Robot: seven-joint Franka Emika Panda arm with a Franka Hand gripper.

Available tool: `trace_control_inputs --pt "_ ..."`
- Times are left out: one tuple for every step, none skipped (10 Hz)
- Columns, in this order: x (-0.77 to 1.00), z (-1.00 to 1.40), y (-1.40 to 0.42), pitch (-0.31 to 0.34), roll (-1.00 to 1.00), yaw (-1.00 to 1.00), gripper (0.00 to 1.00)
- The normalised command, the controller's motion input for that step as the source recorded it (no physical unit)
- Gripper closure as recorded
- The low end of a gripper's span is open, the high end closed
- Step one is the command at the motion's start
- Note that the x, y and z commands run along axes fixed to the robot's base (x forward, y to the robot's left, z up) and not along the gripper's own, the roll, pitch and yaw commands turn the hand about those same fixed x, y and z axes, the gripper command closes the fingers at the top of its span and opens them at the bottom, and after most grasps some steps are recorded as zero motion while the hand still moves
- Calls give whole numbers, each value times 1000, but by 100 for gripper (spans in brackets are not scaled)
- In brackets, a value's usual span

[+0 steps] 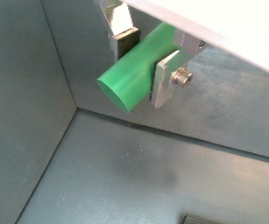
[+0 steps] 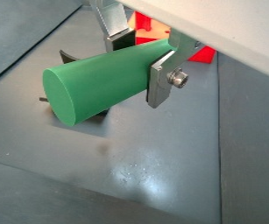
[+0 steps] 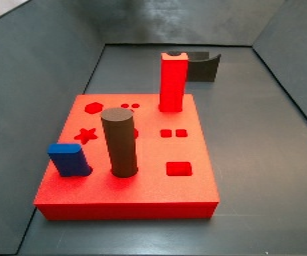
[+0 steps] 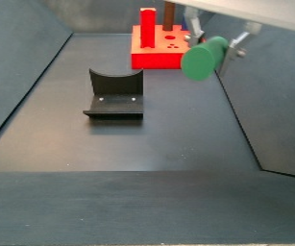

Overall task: Pick up the round object. Move up. Place the round object on the fixture. Regrasp the round object. Move to above the board. Insert the round object.
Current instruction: Place the round object on the fixture.

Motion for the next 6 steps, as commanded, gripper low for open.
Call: trace_control_inputs --pt "558 -35 -1000 16 61 1000 100" --pt "560 -35 -1000 19 66 1000 100" --pt "559 -33 -1000 36 76 1000 100" --pt "559 -38 -1000 64 93 1000 100" --pt "566 -42 -1000 88 120 1000 100" --pt "575 -44 -1000 105 141 864 100"
